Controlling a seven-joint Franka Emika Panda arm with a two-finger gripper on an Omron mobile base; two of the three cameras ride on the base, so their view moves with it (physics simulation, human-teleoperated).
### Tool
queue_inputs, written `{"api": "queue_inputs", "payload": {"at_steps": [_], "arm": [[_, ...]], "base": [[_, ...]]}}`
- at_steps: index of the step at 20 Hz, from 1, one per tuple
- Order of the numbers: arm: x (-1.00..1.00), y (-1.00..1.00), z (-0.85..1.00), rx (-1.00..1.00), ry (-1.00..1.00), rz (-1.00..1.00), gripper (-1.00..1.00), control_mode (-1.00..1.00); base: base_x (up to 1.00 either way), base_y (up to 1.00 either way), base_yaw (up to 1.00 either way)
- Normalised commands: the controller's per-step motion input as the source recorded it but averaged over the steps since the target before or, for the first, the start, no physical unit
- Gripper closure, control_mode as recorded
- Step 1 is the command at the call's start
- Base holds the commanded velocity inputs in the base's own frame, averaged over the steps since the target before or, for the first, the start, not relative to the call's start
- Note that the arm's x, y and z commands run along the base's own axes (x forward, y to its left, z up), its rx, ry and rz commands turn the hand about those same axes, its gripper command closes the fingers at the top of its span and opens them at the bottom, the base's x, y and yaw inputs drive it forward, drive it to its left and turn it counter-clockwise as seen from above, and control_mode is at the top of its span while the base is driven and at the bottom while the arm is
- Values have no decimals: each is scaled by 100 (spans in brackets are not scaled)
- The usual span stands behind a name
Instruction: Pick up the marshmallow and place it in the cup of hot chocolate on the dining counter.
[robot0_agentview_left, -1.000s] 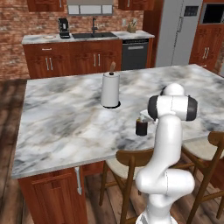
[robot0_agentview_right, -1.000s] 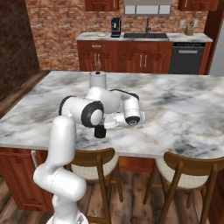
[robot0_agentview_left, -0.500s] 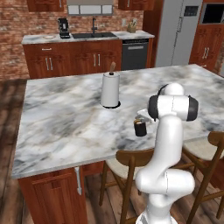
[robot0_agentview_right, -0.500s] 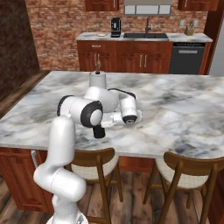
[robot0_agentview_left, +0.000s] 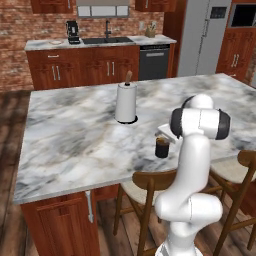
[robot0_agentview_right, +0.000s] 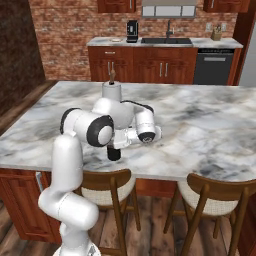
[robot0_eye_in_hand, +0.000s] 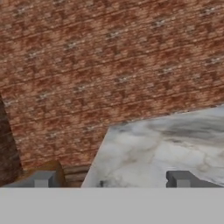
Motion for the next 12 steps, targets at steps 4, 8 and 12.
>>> {"api": "queue_inputs", "payload": {"at_steps": [4, 8, 12], "arm": [[-31, -4, 46, 0, -19, 0, -100, -100], [-58, 0, 61, 0, -24, 0, -100, -100], [-88, 0, 77, 0, -35, 0, -100, -100]], "base": [[0, 0, 0], [0, 0, 0], [0, 0, 0]]}}
